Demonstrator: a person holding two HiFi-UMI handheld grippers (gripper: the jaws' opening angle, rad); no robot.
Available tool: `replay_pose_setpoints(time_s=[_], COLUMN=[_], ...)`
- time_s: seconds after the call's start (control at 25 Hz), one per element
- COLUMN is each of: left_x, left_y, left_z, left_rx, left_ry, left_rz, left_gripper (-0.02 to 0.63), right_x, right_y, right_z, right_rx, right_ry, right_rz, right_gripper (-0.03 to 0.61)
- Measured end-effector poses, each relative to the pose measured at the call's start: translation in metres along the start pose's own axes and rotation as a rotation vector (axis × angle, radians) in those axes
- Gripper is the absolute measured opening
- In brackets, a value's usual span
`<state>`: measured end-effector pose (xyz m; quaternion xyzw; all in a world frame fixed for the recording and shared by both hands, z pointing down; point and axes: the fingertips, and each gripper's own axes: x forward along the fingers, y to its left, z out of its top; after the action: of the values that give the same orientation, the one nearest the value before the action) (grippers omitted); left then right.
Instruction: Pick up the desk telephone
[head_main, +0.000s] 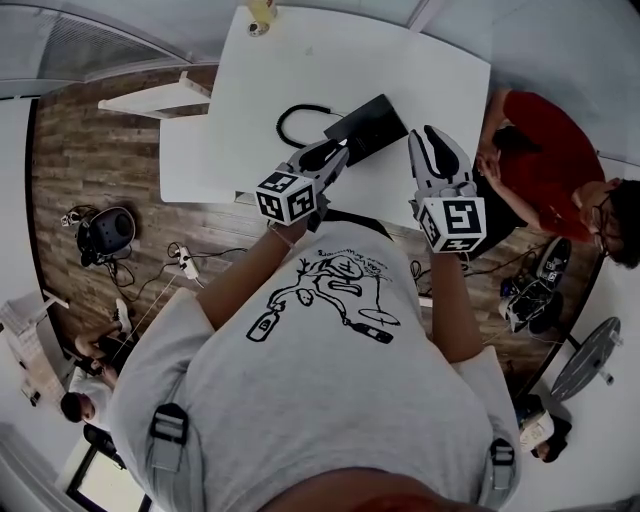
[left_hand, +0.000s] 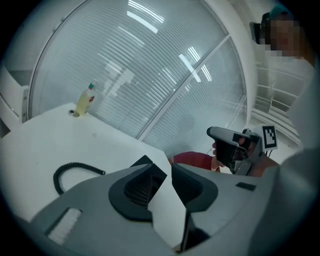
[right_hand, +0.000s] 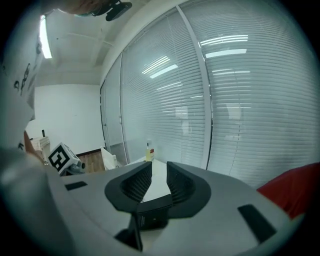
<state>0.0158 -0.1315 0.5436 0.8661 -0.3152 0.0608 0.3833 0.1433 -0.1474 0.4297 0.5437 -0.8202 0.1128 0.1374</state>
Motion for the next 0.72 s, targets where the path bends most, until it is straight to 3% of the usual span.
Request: replay_pose_setpoints(time_s=[0.28, 0.44, 0.72], left_x=[0.022, 0.033, 0.048], left_y=[0.041, 0.06, 0.089], left_z=[-0.059, -0.084, -0.118], left_rx=[-0.124, -0.189, -0.275], left_ry=[0.114, 0.159, 0.211], left_rz=[0.004, 0.008, 0.035], left_gripper=[0.135, 0.152, 0.178], right_x=[0.033, 0.05, 0.082], right_y=[-0.007, -0.012, -0.021], right_z=[-0.046, -0.068, -0.105], right_rx=[0.007, -0.025, 0.006], right_ry=[0.111, 0.175, 0.286], right_rz=[0.051, 0.073, 0.128], right_gripper=[0.094, 0.109, 0.15])
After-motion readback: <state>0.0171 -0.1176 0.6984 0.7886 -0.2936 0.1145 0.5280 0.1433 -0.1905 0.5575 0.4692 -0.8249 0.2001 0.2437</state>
